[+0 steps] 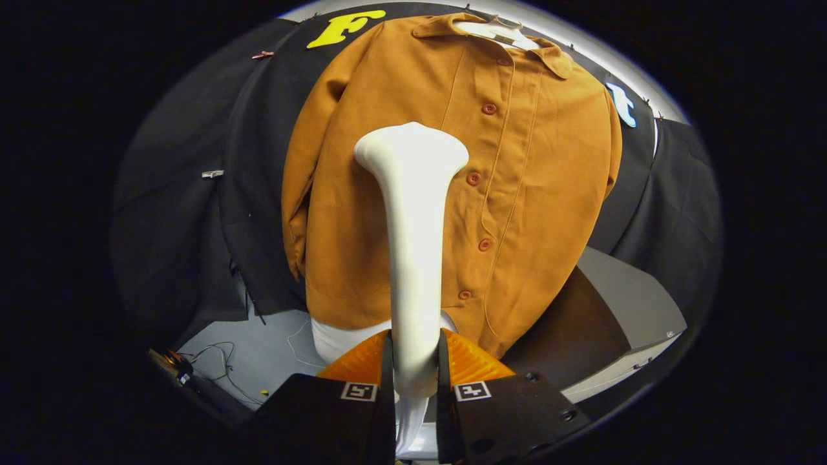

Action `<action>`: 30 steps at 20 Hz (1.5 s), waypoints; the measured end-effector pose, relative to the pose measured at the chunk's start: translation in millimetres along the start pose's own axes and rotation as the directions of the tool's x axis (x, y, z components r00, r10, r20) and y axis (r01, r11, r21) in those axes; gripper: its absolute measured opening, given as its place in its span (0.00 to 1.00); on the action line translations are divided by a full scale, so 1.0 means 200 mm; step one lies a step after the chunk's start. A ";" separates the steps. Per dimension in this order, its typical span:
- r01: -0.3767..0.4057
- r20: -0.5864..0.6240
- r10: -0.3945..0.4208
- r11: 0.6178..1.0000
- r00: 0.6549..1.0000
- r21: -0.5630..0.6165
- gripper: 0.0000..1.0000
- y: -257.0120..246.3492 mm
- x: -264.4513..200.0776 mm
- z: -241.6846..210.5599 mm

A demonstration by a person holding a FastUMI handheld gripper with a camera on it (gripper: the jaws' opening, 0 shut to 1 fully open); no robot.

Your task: Iron the clothes twice with a garment steamer, once on the left side and once on the right side.

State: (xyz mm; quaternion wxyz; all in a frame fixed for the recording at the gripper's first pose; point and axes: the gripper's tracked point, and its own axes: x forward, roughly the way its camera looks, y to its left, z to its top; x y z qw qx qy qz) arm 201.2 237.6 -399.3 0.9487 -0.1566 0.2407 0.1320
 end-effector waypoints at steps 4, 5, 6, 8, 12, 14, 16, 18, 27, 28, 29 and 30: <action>-0.003 -0.058 0.004 1.000 0.998 0.027 0.28 -0.01 -0.04 -0.11; 0.000 -0.066 0.002 1.000 0.998 0.032 0.29 -0.02 -0.06 -0.13; 0.001 -0.070 0.001 0.999 0.998 0.038 0.28 -0.02 -0.07 -0.14; 0.003 -0.067 0.000 0.999 0.998 0.046 0.29 -0.02 -0.10 -0.16; 0.004 -0.053 0.000 0.998 0.999 0.061 0.29 -0.05 -0.21 -0.16; 0.010 -0.041 -0.007 0.998 0.999 0.070 0.28 -0.06 -0.28 -0.14; 0.016 -0.025 -0.014 0.996 1.000 0.084 0.29 -0.09 -0.33 -0.11; 0.024 -0.002 -0.024 0.995 1.000 0.094 0.29 -0.13 -0.40 -0.07; 0.086 0.177 -0.110 0.986 0.978 0.140 0.28 -0.33 -0.75 0.30; 0.093 0.201 -0.121 0.985 0.972 0.147 0.28 -0.36 -0.79 0.35; 0.096 0.223 -0.130 0.983 0.966 0.158 0.28 -0.39 -0.84 0.40; 0.098 0.244 -0.138 0.981 0.960 0.169 0.28 -0.41 -0.88 0.45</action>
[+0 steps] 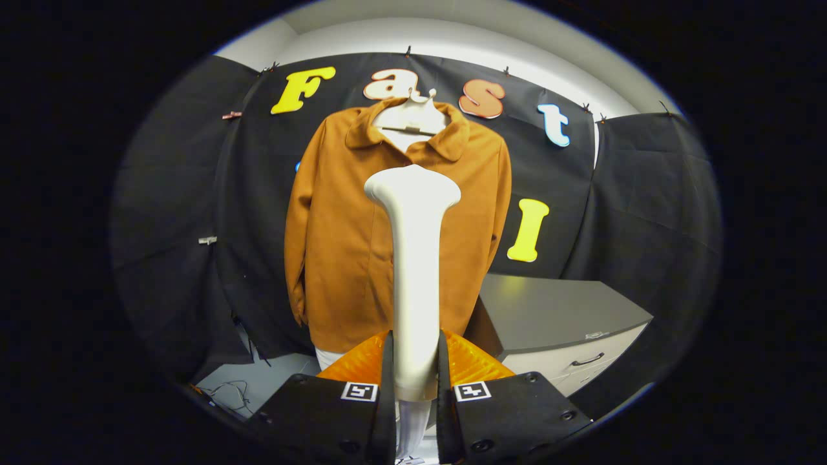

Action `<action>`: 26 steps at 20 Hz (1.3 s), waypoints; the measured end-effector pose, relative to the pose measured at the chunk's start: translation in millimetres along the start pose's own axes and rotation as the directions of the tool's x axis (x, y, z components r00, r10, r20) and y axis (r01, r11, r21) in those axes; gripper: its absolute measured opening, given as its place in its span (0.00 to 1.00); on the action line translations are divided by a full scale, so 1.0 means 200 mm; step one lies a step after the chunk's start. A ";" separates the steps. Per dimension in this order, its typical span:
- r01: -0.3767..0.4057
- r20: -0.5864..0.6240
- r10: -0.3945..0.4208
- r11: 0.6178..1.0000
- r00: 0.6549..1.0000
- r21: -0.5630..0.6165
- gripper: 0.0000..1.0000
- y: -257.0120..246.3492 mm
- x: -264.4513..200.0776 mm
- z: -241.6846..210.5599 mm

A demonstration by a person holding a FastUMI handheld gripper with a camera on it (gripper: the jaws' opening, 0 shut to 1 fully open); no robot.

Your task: Iron the clothes twice with a garment steamer, once on the left side and once on the right side.

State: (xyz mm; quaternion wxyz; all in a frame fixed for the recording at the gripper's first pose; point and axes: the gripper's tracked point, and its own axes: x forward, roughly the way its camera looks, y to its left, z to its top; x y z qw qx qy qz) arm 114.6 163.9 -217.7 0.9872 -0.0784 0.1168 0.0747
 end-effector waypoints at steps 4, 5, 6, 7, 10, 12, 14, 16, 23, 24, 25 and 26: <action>0.027 0.081 -0.030 0.999 0.996 0.041 0.28 -0.08 -0.12 0.22; 0.036 0.100 -0.041 0.998 0.994 0.053 0.28 -0.10 -0.16 0.26; 0.045 0.120 -0.053 0.997 0.991 0.061 0.28 -0.13 -0.19 0.31; 0.054 0.136 -0.063 0.996 0.989 0.067 0.28 -0.13 -0.19 0.36; 0.069 0.180 -0.084 0.994 0.980 0.089 0.28 -0.19 -0.28 0.46; 0.067 0.196 -0.087 0.992 0.977 0.107 0.28 -0.24 -0.33 0.51; 0.071 0.202 -0.093 0.991 0.975 0.114 0.28 -0.29 -0.35 0.55; 0.072 0.208 -0.098 0.989 0.973 0.128 0.28 -0.35 -0.37 0.60; 0.103 0.236 -0.132 0.986 0.963 0.134 0.28 -0.57 -0.38 0.66; 0.103 0.236 -0.133 0.985 0.963 0.135 0.28 -0.59 -0.37 0.66; 0.102 0.235 -0.132 0.985 0.963 0.138 0.28 -0.61 -0.37 0.66; 0.102 0.235 -0.134 0.985 0.963 0.142 0.28 -0.63 -0.37 0.67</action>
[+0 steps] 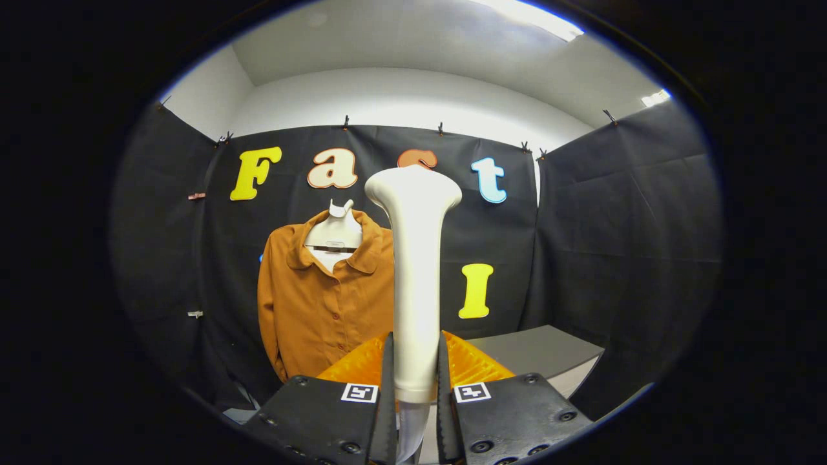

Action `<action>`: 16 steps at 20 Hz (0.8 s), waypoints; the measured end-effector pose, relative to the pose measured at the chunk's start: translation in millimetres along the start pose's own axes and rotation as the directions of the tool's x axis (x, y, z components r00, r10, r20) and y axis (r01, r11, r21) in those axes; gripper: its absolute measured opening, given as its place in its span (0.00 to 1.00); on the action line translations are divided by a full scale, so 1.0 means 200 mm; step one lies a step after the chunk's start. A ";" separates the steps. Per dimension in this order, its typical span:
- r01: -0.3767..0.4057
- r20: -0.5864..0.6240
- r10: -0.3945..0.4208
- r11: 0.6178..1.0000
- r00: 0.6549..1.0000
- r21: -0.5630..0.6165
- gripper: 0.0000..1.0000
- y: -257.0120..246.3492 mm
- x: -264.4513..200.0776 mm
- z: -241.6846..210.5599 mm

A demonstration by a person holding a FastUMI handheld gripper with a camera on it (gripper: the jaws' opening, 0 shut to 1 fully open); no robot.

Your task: Iron the clothes twice with a garment steamer, once on the left side and once on the right side.

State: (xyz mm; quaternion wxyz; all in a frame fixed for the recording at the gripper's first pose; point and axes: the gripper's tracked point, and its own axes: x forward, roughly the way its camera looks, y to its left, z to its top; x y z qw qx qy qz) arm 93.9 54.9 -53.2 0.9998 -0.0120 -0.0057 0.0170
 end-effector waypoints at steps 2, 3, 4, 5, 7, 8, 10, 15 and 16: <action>0.007 -0.001 -0.007 1.000 1.000 -0.002 0.28 -0.04 0.01 0.00; 0.007 -0.002 -0.007 1.000 1.000 0.000 0.28 -0.05 0.02 0.00; 0.007 -0.009 -0.007 1.000 1.000 0.004 0.28 -0.07 0.02 -0.01; 0.008 -0.009 -0.008 1.000 1.000 0.009 0.28 -0.07 0.03 -0.01; 0.013 -0.011 -0.013 1.000 1.000 0.008 0.28 -0.09 0.03 -0.02; 0.015 -0.015 -0.014 1.000 1.000 0.008 0.28 -0.10 0.04 -0.02; 0.015 -0.017 -0.015 1.000 1.000 0.014 0.28 -0.10 0.05 -0.02; 0.014 -0.020 -0.014 1.000 1.000 0.013 0.28 -0.11 0.06 -0.02; 0.013 -0.023 -0.013 1.000 1.000 0.013 0.28 -0.11 0.06 -0.03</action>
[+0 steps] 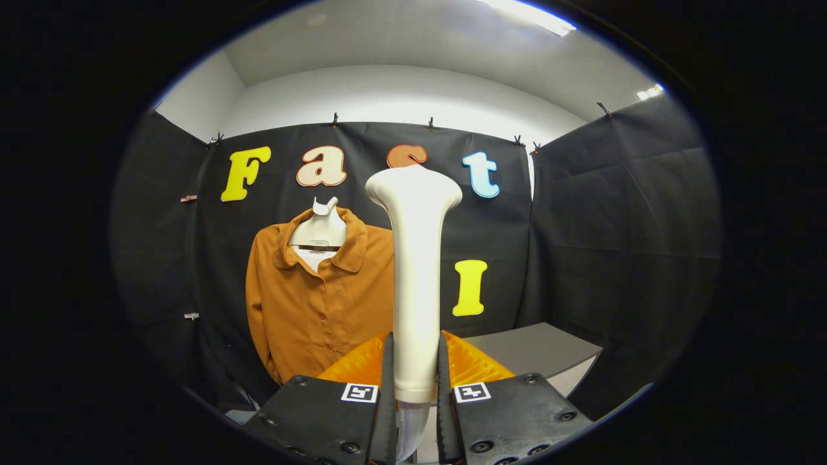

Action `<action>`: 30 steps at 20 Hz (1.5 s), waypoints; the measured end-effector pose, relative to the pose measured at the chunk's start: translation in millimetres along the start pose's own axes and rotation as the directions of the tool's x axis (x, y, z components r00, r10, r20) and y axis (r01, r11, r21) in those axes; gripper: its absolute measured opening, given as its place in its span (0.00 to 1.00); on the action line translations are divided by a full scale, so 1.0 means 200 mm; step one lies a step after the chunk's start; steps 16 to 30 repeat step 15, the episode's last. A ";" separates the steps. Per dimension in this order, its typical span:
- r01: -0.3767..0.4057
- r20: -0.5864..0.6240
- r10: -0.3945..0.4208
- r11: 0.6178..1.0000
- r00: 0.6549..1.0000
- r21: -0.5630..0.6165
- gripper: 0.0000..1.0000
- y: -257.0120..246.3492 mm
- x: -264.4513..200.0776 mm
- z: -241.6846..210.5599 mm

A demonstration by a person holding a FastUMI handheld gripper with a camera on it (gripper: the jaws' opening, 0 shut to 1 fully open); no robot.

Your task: Iron the clothes twice with a garment steamer, once on the left side and once on the right side.

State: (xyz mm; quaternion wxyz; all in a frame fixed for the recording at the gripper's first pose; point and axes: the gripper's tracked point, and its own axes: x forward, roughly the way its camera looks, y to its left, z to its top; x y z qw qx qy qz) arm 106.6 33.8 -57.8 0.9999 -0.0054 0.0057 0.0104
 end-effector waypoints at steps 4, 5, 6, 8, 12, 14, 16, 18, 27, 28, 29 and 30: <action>0.000 0.000 0.000 1.000 1.000 0.003 0.28 0.00 0.00 0.00; 0.001 0.000 -0.001 1.000 1.000 0.003 0.28 -0.01 0.00 0.00; 0.000 0.000 0.000 1.000 1.000 0.005 0.28 -0.01 0.00 0.01; 0.001 0.001 -0.001 1.000 1.000 0.006 0.28 -0.02 -0.01 0.01; 0.006 0.002 -0.006 1.000 1.000 0.008 0.28 -0.03 -0.02 0.01; 0.010 -0.001 -0.010 1.000 1.000 0.008 0.28 -0.04 -0.02 0.01; 0.011 -0.001 -0.011 1.000 1.000 0.009 0.28 -0.05 -0.02 0.01; 0.011 -0.001 -0.011 1.000 1.000 0.009 0.28 -0.05 -0.02 0.01; 0.011 -0.001 -0.011 1.000 1.000 0.009 0.28 -0.05 -0.02 0.01; 0.011 -0.001 -0.011 1.000 1.000 0.009 0.28 -0.05 -0.02 0.01; 0.011 -0.001 -0.011 1.000 1.000 0.009 0.28 -0.05 -0.02 0.01; 0.011 -0.001 -0.011 1.000 1.000 0.009 0.28 -0.05 -0.02 0.01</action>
